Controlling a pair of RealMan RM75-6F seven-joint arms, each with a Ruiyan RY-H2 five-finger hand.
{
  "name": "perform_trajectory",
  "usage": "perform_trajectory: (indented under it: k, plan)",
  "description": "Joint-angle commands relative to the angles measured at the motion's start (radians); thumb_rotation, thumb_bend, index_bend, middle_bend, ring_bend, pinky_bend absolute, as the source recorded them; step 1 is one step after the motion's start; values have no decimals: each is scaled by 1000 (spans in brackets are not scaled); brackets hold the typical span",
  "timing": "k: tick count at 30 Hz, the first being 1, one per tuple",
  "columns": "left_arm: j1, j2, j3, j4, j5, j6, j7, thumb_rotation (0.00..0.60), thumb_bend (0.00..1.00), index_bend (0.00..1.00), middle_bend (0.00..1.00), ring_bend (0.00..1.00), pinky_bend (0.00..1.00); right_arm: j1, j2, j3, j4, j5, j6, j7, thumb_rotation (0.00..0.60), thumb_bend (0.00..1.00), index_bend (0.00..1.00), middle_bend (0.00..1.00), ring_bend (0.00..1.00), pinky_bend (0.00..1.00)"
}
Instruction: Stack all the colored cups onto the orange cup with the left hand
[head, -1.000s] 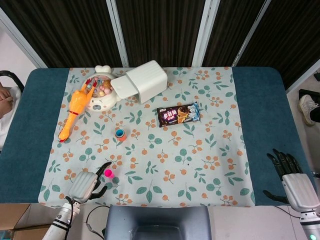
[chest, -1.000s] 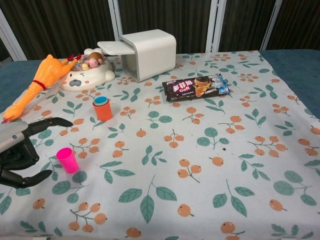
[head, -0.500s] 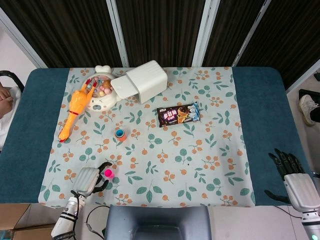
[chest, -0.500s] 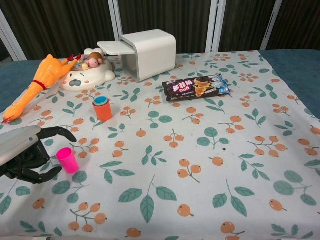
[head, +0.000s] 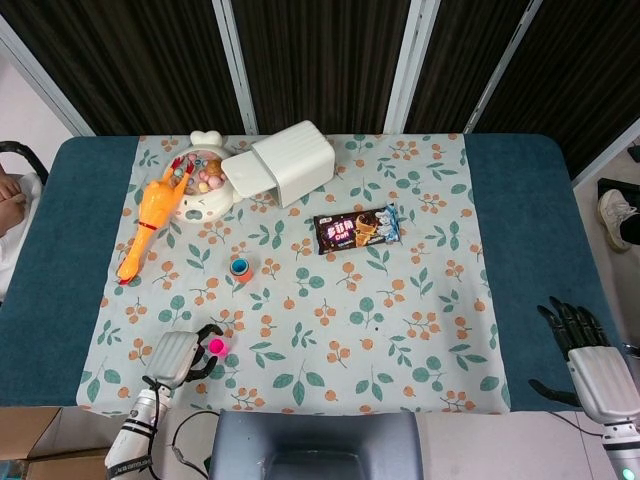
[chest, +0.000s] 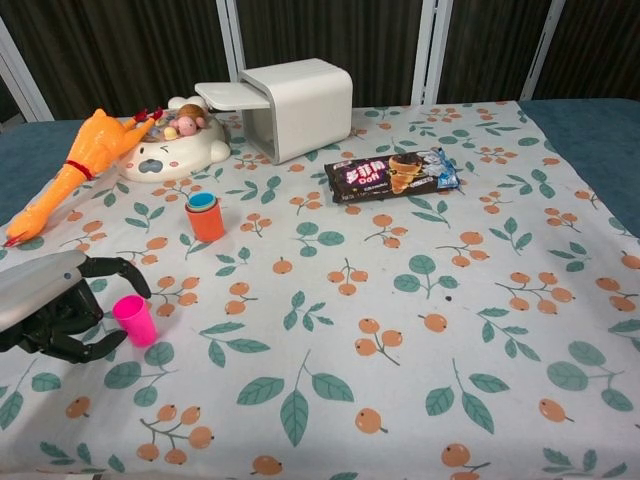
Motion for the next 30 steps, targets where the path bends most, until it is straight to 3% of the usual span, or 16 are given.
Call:
perform_trajectory:
  k: [1,22,26,30]
  plan:
    - [1,-1,-1,-1,1,-1,-2,600,373,383,1000,1000,1000,0,0,0,0,0,1,1,600,205,0,0,0,0]
    - [-4,-7,-28,-7,1,-8,-8,600,378,540,1000,1000,1000,-1,1,-1,1,-3,4,6,600,205,0,0,0,0]
    - [-23,18,-78,-62,-11,-7,-18,600,378,552,1000,1000,1000,-1,1,-1,2,-3,4,6,600,205,0,0,0,0]
    - [-74,53,-187,-146,-61,-16,-12,600,380,553,1000,1000,1000,0,-1,0,1,1,-1,-4,600,205,0,0,0,0]
